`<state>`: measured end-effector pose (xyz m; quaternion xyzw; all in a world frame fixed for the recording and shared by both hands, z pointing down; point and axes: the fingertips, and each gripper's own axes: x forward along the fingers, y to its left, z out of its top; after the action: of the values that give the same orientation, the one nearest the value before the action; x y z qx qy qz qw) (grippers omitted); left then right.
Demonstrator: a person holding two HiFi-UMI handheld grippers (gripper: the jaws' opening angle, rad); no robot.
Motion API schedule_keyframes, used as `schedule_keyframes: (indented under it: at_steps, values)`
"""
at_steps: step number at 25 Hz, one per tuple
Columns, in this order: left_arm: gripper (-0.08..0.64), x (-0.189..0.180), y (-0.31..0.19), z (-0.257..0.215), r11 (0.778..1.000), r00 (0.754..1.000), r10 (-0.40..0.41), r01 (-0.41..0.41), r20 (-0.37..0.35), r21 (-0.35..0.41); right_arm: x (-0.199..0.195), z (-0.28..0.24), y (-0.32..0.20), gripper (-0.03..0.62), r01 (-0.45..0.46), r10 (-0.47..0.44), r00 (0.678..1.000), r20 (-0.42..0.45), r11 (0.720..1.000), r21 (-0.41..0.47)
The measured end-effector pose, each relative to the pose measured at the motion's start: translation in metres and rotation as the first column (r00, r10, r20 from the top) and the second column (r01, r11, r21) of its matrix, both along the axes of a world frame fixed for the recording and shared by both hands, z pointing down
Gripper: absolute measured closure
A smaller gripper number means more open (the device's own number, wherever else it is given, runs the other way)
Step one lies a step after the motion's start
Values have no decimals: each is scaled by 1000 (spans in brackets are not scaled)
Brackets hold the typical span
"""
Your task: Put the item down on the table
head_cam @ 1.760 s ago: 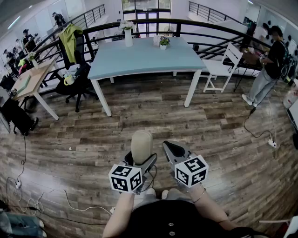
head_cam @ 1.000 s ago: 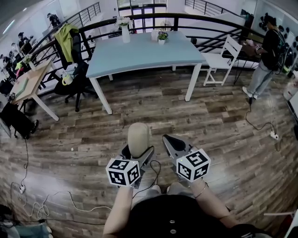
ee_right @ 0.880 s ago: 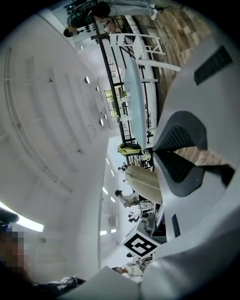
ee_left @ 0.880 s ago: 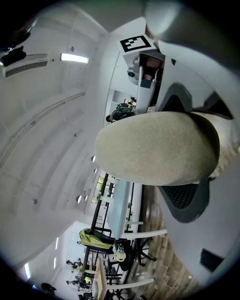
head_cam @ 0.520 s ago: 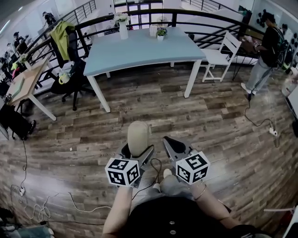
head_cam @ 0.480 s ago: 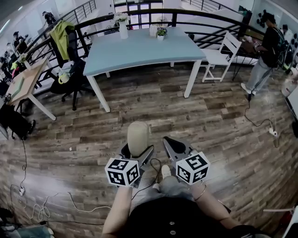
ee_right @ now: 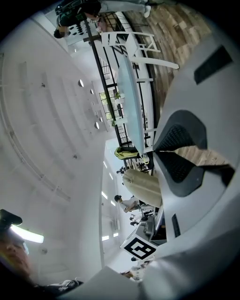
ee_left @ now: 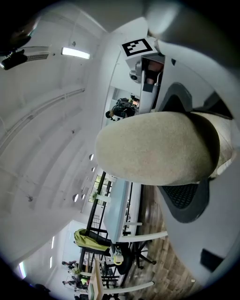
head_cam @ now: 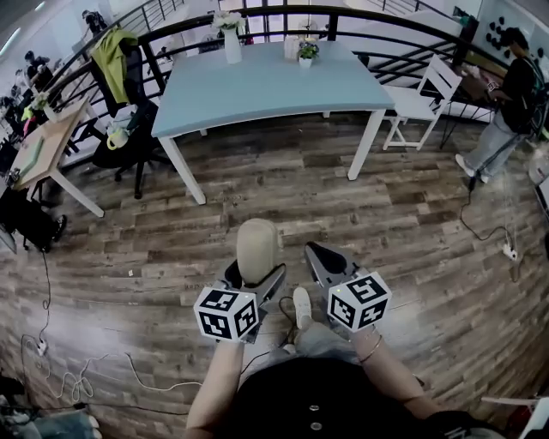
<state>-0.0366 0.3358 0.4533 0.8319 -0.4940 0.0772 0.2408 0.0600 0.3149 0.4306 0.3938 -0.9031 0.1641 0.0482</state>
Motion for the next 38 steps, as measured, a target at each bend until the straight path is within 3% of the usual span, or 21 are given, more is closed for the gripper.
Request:
schedule_keyframes:
  at_steps: [16, 27, 38]
  values:
    - [163, 4, -189, -10, 997, 997, -79, 79, -9, 20, 2, -15, -197, 584, 81, -80, 997, -14, 996, 39]
    - [163, 0, -243, -4, 993, 993, -119, 119, -11, -15, -1, -8, -253, 583, 119, -119, 993, -2, 993, 10]
    - [163, -11, -328, 4, 996, 996, -84, 84, -18, -20, -6, -1, -324, 584, 87, -87, 996, 19, 996, 6]
